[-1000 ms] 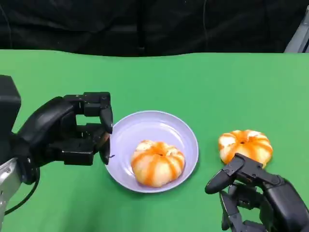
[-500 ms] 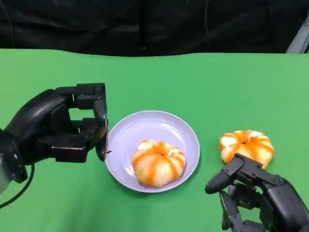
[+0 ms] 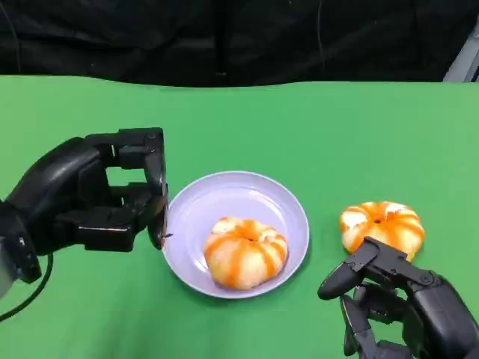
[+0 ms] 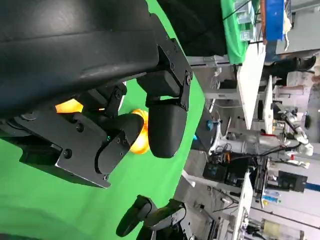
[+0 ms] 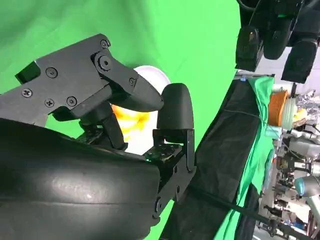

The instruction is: Grasp the bread from the table and place it into the plate.

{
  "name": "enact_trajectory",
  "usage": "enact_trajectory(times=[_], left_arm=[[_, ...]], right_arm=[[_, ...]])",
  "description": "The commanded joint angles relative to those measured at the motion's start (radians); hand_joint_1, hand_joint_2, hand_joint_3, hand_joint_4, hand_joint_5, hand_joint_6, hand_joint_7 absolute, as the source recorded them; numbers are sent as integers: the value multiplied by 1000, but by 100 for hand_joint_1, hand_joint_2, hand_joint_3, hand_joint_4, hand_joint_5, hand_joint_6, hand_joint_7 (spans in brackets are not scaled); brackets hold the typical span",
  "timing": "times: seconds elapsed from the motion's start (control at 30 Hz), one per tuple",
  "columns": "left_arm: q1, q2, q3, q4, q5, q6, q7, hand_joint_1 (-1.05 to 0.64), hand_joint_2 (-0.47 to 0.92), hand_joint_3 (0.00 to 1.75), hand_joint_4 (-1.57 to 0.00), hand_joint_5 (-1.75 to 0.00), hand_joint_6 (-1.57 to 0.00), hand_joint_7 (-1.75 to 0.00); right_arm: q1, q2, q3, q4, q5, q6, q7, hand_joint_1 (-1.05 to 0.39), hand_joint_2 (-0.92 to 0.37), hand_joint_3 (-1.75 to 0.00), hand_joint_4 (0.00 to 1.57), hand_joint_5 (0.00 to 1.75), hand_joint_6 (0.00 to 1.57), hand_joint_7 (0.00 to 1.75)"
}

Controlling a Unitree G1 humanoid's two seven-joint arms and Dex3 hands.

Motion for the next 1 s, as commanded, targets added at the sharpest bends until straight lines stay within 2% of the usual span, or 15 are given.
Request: enact_trajectory(times=[0.03, 1.0], left_arm=[[12, 19, 30, -25, -32, 22, 15, -3, 60, 121, -81, -175, -68, -174], [34, 41, 47, -66, -81, 44, 39, -4, 60, 122, -81, -175, -66, -175]], right_arm=[[-6, -4, -10, 13, 7, -9, 1, -7, -69, -98, 76, 175, 71, 147], [-7, -7, -11, 18, 3, -19, 1, -7, -69, -98, 76, 175, 70, 148]])
